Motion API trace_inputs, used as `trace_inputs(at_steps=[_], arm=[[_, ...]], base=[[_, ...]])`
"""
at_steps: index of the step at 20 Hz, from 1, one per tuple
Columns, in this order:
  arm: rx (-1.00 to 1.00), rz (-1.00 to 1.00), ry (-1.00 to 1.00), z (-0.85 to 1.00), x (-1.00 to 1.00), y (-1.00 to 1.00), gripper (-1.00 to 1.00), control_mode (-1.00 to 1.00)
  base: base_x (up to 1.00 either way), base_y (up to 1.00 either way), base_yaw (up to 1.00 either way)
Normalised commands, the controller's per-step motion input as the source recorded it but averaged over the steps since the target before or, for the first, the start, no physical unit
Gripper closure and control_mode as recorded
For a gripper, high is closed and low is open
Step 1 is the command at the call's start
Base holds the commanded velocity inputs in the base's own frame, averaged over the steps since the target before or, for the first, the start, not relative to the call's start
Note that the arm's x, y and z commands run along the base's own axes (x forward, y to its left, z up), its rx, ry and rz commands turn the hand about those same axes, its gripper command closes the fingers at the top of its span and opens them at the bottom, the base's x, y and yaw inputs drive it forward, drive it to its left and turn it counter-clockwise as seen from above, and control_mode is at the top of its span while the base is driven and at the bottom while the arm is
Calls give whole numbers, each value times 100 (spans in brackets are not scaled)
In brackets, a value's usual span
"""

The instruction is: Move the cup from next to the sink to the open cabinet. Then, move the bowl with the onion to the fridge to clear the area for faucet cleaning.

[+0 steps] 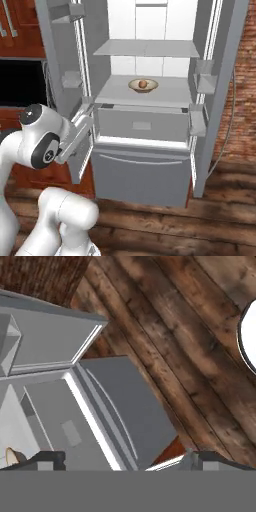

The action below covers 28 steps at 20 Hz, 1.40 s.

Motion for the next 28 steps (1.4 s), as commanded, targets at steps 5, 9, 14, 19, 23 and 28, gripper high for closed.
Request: trace_inputs(at_steps=[5,9,14,19,23,28], arm=[[0,0,0,0,0,0,-100,100],[0,0,0,0,0,0,-100,100],[0,0,0,0,0,0,-100,100],[0,0,0,0,0,0,-100,100],[0,0,0,0,0,0,-100,100],[0,0,0,0,0,0,-100,100]], base=[[-26,12,82],[-19,42,79],[-10,90,65],[36,100,45],[11,84,62],[0,59,82]])
